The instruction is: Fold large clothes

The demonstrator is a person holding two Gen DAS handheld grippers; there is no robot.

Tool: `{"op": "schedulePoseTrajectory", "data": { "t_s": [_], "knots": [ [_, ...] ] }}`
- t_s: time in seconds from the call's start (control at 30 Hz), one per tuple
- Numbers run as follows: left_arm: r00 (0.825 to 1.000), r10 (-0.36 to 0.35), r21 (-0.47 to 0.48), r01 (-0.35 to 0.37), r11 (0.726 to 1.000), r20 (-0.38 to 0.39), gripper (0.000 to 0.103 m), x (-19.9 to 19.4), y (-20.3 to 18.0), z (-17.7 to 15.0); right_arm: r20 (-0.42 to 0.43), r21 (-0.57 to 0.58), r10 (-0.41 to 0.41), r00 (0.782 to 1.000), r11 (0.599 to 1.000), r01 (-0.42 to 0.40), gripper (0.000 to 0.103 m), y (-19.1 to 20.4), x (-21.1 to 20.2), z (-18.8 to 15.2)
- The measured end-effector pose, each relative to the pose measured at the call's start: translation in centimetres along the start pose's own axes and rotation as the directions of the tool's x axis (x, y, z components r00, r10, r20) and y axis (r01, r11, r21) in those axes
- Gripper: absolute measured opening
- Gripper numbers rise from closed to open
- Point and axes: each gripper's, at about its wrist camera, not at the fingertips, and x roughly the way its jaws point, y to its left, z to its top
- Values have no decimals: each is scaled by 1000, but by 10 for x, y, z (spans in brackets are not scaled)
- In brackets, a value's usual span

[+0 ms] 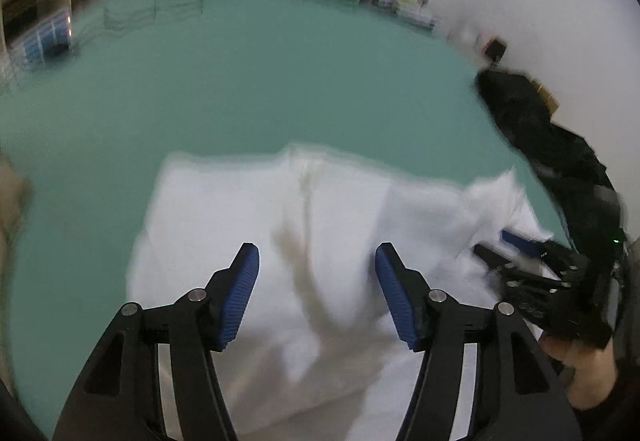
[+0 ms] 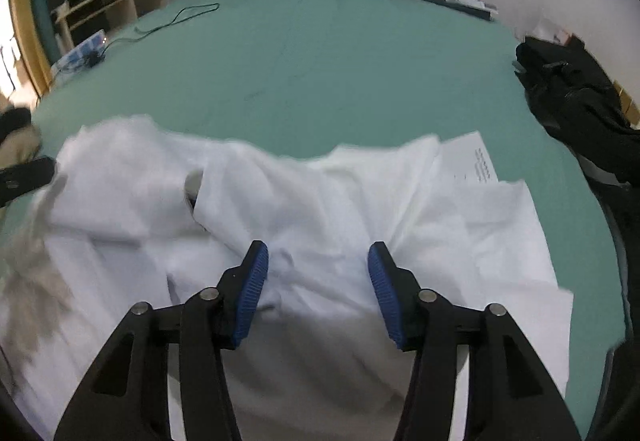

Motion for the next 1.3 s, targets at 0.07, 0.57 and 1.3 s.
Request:
{"op": "schedulePoseTrajectory", "data": {
  "t_s": [0.07,0.57,1.3],
  "knots": [
    [999,14,19,-13,1000,-48,64,14,2,-6,20,-31,-26,999,999,26,65,2,-6,-8],
    [996,32,27,-35,999,89,64,-55,-8,-33,63,1,-29,998,1000,29,66,-33,-78,-44],
    [943,328,-392,-282,876,53,64,-169,110,-207,4,640,-154,988,759,116,79,-194,-174,-208]
  ]
}}
